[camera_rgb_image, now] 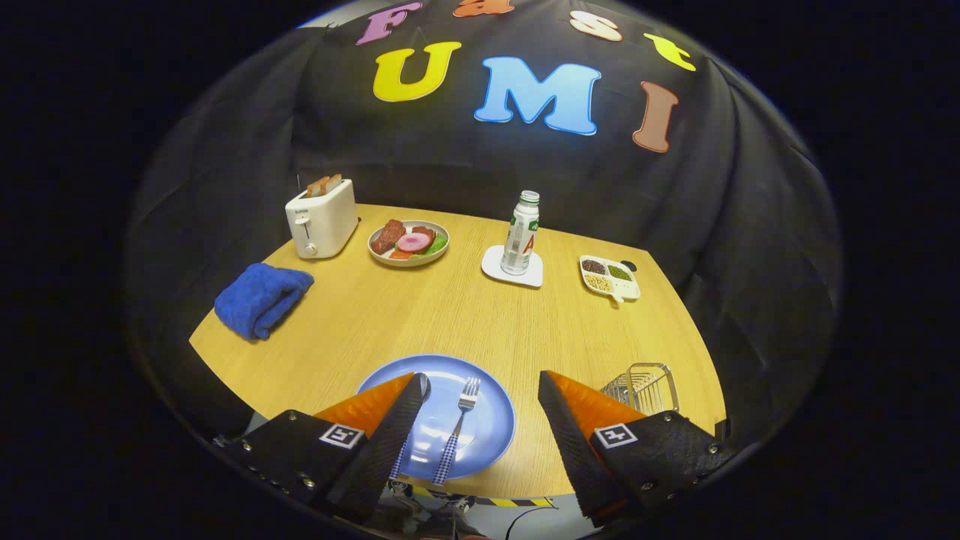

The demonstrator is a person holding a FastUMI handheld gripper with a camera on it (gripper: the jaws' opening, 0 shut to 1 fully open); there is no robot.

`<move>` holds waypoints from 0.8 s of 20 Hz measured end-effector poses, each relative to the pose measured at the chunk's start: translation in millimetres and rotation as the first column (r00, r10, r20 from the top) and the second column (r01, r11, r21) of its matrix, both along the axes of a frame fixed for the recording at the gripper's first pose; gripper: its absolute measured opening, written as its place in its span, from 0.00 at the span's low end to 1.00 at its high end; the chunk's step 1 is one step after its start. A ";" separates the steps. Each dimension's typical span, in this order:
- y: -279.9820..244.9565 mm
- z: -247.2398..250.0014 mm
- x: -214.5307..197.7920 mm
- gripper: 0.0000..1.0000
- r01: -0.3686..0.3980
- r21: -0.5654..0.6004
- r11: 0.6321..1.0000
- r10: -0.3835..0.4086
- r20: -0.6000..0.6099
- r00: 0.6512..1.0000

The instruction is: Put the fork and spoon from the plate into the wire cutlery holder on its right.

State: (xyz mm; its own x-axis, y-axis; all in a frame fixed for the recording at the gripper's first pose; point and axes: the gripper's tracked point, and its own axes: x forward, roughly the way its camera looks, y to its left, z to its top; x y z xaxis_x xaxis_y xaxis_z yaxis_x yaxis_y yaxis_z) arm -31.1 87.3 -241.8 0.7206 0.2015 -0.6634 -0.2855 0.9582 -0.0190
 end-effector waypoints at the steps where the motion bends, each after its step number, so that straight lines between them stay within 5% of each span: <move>1: 1.3 -7.3 -3.3 0.96 -0.005 -0.008 1.000 0.005 -0.017 1.000; 16: 2.6 -113.8 -41.7 0.96 -0.051 -0.115 0.992 0.008 -0.345 0.939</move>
